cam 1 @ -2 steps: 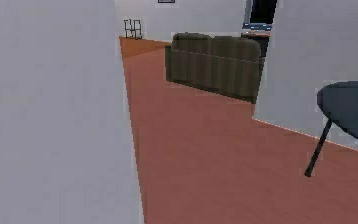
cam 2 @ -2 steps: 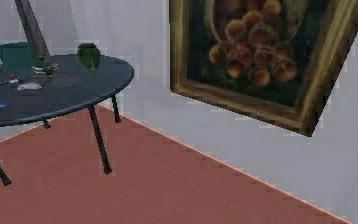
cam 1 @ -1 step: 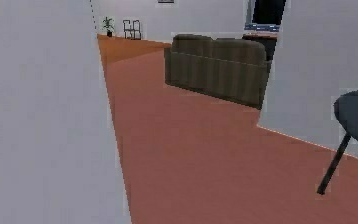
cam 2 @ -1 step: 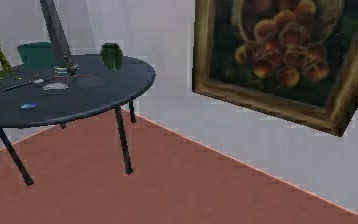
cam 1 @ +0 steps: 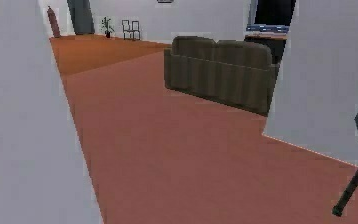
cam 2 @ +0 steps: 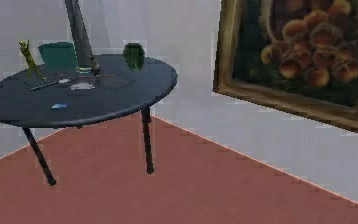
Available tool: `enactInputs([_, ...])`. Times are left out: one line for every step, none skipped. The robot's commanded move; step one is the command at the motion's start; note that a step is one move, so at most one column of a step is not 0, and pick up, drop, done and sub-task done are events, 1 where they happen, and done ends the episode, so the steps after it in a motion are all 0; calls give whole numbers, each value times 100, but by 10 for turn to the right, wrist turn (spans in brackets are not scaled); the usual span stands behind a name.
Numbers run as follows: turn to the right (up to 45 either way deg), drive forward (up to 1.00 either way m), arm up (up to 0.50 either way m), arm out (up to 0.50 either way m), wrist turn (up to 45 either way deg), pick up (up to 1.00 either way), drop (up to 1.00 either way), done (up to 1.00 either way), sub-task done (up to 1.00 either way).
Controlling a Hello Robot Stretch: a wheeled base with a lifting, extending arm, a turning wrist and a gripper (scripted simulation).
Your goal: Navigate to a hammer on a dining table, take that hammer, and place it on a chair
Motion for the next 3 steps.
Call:
enactInputs([360,0,0,0,0,0,0,0,0])
enactInputs([0,35,0,0,0,0,0,0,0])
enactInputs([-420,0,0,0,0,0,0,0,0])
